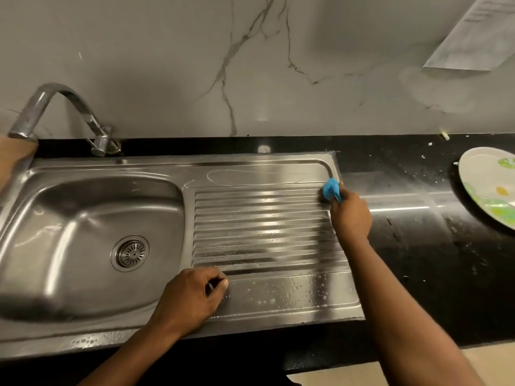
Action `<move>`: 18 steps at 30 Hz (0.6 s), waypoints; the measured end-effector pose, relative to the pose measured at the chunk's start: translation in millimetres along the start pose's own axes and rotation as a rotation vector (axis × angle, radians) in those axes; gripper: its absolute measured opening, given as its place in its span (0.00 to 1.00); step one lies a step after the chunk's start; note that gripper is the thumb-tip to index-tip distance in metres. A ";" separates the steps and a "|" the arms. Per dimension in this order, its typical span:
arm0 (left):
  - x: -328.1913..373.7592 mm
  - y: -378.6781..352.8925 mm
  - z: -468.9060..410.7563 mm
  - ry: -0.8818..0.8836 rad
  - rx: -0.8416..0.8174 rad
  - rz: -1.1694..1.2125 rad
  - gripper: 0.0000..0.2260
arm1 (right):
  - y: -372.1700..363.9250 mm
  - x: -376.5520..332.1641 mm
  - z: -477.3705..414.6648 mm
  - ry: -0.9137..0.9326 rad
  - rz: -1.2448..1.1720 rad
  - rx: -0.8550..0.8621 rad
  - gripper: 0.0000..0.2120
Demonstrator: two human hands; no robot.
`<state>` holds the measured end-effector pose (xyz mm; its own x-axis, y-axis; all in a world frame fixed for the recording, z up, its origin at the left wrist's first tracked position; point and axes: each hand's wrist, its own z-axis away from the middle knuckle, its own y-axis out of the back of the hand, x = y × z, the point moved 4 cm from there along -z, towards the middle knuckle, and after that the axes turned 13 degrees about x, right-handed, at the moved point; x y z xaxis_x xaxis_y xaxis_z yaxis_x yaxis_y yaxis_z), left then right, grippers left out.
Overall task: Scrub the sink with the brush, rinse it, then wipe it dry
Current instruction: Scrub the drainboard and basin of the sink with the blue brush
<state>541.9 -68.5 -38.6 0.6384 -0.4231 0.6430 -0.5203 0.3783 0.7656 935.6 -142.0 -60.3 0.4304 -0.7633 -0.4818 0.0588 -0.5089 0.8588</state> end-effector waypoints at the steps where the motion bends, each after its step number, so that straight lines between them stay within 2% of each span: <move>1: 0.7 -1.9 -1.2 -0.003 -0.003 0.003 0.04 | 5.3 5.3 12.4 -0.035 -0.016 0.008 0.20; 5: 5.1 -9.7 -7.5 -0.012 -0.035 0.036 0.05 | 32.4 30.5 69.8 -0.147 -0.023 0.037 0.20; 9: 12.2 -13.3 -13.4 -0.007 -0.052 0.063 0.04 | 45.2 43.5 95.6 -0.178 -0.026 0.063 0.21; 18: 7.1 -5.4 -22.4 0.048 0.000 0.045 0.05 | -12.6 -8.7 -16.8 0.001 0.013 0.007 0.21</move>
<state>562.0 -55.0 -38.6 0.6405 -0.3657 0.6753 -0.5492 0.3965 0.7357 946.3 -122.3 -64.0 0.4316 -0.7697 -0.4704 0.0466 -0.5018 0.8638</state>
